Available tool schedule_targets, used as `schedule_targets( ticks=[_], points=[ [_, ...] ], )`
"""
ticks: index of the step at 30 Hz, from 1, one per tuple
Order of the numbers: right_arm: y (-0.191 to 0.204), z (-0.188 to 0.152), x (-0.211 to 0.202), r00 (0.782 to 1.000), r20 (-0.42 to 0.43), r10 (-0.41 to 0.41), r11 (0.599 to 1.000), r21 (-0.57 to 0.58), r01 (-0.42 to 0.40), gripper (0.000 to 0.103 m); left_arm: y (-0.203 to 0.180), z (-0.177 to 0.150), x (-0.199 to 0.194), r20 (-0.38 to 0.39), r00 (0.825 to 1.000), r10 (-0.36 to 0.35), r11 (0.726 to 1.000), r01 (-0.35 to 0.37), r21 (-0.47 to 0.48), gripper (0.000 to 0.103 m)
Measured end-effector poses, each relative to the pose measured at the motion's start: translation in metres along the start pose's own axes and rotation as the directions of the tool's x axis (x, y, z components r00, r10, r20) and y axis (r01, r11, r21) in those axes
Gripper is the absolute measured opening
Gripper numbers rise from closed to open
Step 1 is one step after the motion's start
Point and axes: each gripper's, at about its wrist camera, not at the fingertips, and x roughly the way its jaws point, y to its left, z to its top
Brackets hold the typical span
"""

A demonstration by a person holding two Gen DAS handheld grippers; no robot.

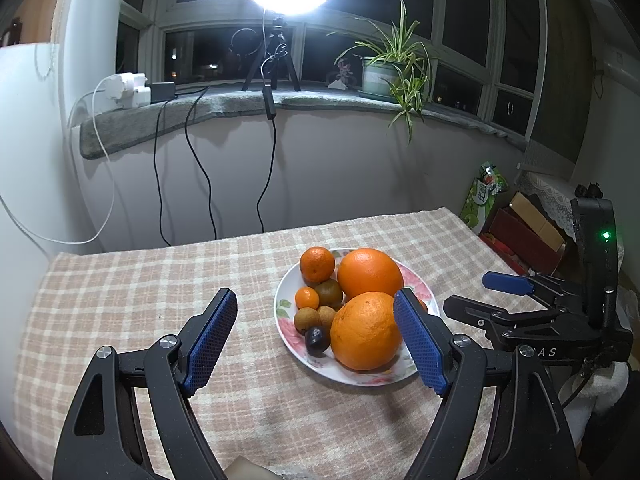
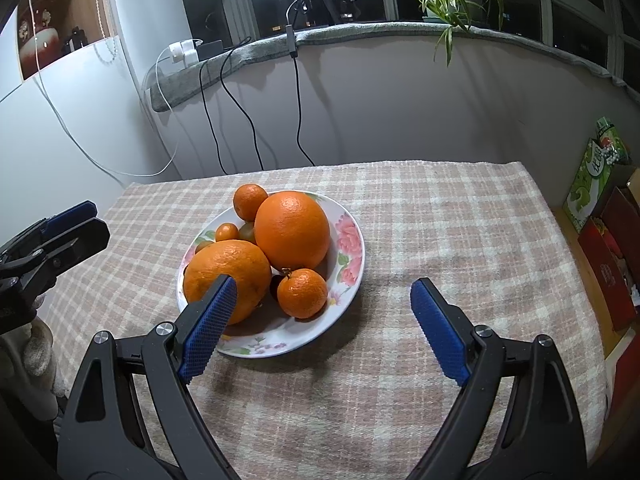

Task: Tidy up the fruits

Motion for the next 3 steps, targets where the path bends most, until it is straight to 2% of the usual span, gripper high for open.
schedule_targets(
  ticks=[3],
  points=[
    [-0.0025,-0.0003,0.0004,1.0,0.0,-0.004,1.0,0.007,0.004,0.091,0.0004,0.0001,-0.0006,0.006,1.0,-0.006,1.0,0.006,-0.001,0.081]
  ],
)
